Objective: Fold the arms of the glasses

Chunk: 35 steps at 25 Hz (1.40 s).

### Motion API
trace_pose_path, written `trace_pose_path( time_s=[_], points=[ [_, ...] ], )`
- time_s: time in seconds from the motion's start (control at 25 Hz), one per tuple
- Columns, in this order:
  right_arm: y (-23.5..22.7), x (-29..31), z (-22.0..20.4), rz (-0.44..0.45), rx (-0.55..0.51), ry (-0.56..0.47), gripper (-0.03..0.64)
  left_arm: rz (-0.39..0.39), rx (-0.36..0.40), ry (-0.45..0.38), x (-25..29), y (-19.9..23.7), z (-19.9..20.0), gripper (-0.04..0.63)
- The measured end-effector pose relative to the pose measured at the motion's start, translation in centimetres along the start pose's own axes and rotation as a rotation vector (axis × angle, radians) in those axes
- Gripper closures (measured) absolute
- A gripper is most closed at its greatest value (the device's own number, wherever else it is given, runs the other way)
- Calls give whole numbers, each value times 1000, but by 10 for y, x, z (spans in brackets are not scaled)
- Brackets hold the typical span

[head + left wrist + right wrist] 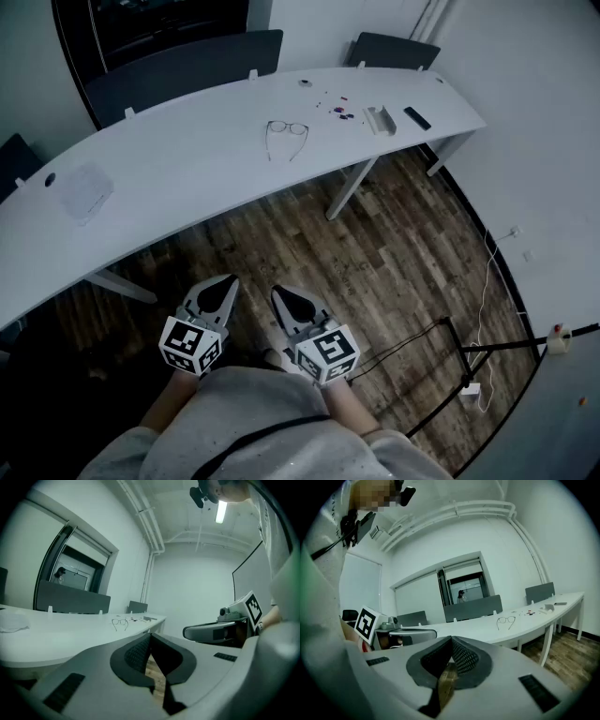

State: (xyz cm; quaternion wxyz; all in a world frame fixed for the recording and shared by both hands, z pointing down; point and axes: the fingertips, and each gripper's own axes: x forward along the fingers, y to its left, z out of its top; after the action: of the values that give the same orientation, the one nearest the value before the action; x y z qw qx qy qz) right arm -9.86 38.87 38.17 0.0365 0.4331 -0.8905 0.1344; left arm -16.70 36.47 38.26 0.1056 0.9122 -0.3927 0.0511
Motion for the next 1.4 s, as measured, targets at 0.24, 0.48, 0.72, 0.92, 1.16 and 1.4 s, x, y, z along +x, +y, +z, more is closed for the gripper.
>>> trace_pose_path(
  time_s=[0.24,0.48,0.72,0.92,1.16,1.4],
  points=[
    [-10,-11,0,8,-13,0,598,18,-9,-2,9,-11,-2,580],
    [-19,-21,-10,14,-8,0,598,23,-13,2,16,-24,-12,580],
    [-34,-18,-8,12,-5,-11,598,34,-20,15,31,-20,-16,580],
    [-59,-4,-6,21,31,-31,598,37,-30,22,58,-5,-18,580],
    [-107,28,5,12,35,-30,597,13,-34,28,114,19,-11,580],
    [-156,78,19,23,44,-2,597,-14,-27,33,177,58,7,580]
  ],
)
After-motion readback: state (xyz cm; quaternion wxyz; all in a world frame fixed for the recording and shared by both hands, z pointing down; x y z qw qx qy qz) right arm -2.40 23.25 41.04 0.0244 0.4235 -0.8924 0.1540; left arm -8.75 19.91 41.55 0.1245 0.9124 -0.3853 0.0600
